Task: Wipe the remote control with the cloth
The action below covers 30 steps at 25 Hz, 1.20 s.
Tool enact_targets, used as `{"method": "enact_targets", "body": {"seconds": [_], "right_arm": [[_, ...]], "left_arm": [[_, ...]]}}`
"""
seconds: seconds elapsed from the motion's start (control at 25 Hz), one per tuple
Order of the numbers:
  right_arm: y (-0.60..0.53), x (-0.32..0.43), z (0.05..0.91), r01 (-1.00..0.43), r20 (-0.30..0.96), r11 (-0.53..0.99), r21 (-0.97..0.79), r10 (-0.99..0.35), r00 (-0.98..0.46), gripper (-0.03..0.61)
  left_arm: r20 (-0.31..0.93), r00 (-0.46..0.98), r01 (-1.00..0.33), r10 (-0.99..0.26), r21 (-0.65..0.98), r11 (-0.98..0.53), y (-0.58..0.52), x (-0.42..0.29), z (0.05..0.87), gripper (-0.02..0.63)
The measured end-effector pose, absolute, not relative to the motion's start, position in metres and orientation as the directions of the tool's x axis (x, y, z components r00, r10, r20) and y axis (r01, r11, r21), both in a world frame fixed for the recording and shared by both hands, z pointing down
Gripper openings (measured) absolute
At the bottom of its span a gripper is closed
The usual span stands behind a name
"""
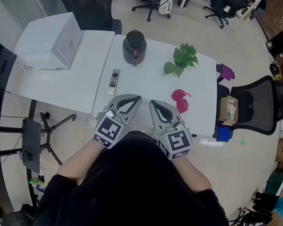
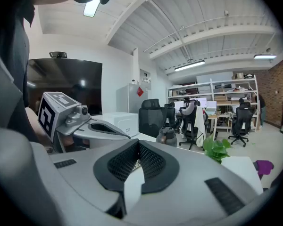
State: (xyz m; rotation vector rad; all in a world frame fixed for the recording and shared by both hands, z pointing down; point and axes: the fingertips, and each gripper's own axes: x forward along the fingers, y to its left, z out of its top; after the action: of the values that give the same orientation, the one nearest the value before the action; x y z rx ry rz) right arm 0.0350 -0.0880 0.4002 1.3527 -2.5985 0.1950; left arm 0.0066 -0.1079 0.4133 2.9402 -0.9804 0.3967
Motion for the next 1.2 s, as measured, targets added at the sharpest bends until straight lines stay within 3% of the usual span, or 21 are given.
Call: {"method": "enact_targets", "body": {"seconds": [0.12,0.36,0.72,0.96,1.2], "right_arm": [[-0.085,0.034,0.402,-0.816,0.267,0.578,-0.024,-0.783,-0.562,0.009],[-0.087,0.035,0.404,-0.819,0.246,0.573,-0.025,-0.791,-0.561,0.009],[-0.083,0.036,0.408,-0.818,0.273,0.574,-0.028,-0.783,-0.559,0.009],[-0.079,0.039,0.412,-0.825,0.298,0.564,-0.028,-0.783,-0.546,0.009],[-0.075,0.044,0.418,-0.833,0.333,0.552,-0.021,-0.782,-0.527,0.009]], "left_arm": [[0.237,0.763,-0.607,-0.602,-0.057,-0.792,-0.111,0.004,0.415,0.003],[0.258,0.728,-0.642,-0.636,-0.069,-0.763,-0.128,-0.01,0.438,0.102],[0.403,0.474,-0.848,-0.783,-0.029,-0.529,-0.191,-0.081,0.526,0.249],[0.529,0.311,-0.926,-0.79,-0.019,-0.377,-0.22,-0.123,0.607,0.262],[0.622,0.236,-0.951,-0.747,-0.009,-0.308,-0.234,-0.137,0.661,0.262]]}}
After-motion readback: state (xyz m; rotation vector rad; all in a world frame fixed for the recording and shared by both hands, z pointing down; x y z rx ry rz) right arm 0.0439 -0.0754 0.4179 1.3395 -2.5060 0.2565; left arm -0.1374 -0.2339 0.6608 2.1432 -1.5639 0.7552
